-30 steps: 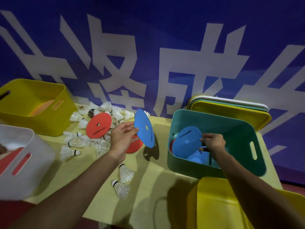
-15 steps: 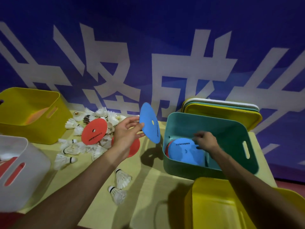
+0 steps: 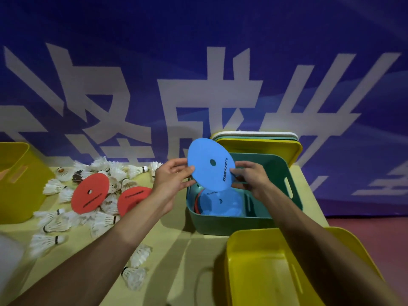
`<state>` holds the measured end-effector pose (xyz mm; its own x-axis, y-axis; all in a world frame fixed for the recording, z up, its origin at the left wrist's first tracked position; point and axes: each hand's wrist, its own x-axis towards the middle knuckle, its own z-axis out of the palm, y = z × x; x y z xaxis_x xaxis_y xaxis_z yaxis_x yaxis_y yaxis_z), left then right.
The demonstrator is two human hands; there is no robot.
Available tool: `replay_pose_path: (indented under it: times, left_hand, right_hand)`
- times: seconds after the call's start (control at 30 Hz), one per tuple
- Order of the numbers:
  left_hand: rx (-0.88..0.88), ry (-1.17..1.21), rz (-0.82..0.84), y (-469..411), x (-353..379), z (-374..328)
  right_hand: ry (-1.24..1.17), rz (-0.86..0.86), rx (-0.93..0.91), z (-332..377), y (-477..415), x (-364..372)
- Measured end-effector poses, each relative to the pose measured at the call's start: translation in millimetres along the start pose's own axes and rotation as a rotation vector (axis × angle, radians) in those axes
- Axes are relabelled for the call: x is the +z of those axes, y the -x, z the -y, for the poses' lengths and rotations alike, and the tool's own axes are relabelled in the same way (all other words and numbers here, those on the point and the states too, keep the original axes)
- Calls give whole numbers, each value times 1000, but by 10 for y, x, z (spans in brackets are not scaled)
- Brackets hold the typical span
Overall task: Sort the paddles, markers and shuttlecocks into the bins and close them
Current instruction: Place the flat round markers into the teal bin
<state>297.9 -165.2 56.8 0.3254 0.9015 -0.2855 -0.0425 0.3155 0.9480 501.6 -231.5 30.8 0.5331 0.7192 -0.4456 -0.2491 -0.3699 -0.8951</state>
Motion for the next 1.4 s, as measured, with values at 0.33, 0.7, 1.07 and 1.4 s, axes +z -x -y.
replay_pose_path:
  times: [0.33,0.7,1.07,1.4]
  left_hand:
    - [-144,-126,28,-115,31,224]
    - [-54,-405,-22,-69,-446,200]
    - [-42,-436,13,14,-702,195]
    - [-2,-489,49,-139,-1223,-1]
  right_hand:
    - [-42,-93,16,-119,-78,-334]
    - [364,-160,165,-571,-561,-221]
    - [703,-104,106,-721,-615,-112]
    - [718,-132,-416,-197,-232,611]
